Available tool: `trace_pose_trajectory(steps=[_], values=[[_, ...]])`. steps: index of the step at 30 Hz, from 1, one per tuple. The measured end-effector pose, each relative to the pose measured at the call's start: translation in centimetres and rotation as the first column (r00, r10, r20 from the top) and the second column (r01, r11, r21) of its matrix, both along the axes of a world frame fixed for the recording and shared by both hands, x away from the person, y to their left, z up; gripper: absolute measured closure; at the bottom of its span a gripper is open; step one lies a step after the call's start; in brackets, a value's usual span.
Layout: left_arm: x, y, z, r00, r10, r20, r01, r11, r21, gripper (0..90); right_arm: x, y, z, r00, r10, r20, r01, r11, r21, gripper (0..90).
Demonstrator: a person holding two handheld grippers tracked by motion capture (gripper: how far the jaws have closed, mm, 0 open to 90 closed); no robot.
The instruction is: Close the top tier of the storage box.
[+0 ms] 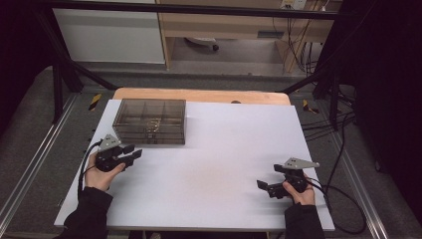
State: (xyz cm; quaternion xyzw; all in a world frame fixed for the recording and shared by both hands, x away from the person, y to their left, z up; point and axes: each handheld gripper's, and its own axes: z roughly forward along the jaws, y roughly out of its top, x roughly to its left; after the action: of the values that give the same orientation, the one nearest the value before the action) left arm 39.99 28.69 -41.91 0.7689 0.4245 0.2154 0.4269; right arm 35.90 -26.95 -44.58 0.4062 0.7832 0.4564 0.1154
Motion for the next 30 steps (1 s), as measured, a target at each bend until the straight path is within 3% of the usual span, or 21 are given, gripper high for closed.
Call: trace_pose_trajectory(steps=[13, 18, 30], values=[[-2.9, -0.1, -1.6, 0.9995, -0.018, -0.027, 0.02, 0.9982, 0.056, 21.1, -0.1, 0.1, -0.1, 1.0, 0.003, 0.002, -0.003, 1.0, -0.001, 0.7], [-3.6, 0.0, -2.0, 0.9988, -0.034, -0.035, 0.036, 0.997, 0.068, 11.9, -0.1, 0.2, -0.1, 1.0, 0.007, -0.003, -0.007, 1.0, -0.004, 0.6], [-4.9, 1.5, -2.6, 0.9988, -0.016, -0.047, 0.021, 0.9948, 0.1, 3.8, -0.4, 0.2, -0.3, 0.9998, 0.017, -0.008, -0.017, 0.9998, -0.006, 0.7]])
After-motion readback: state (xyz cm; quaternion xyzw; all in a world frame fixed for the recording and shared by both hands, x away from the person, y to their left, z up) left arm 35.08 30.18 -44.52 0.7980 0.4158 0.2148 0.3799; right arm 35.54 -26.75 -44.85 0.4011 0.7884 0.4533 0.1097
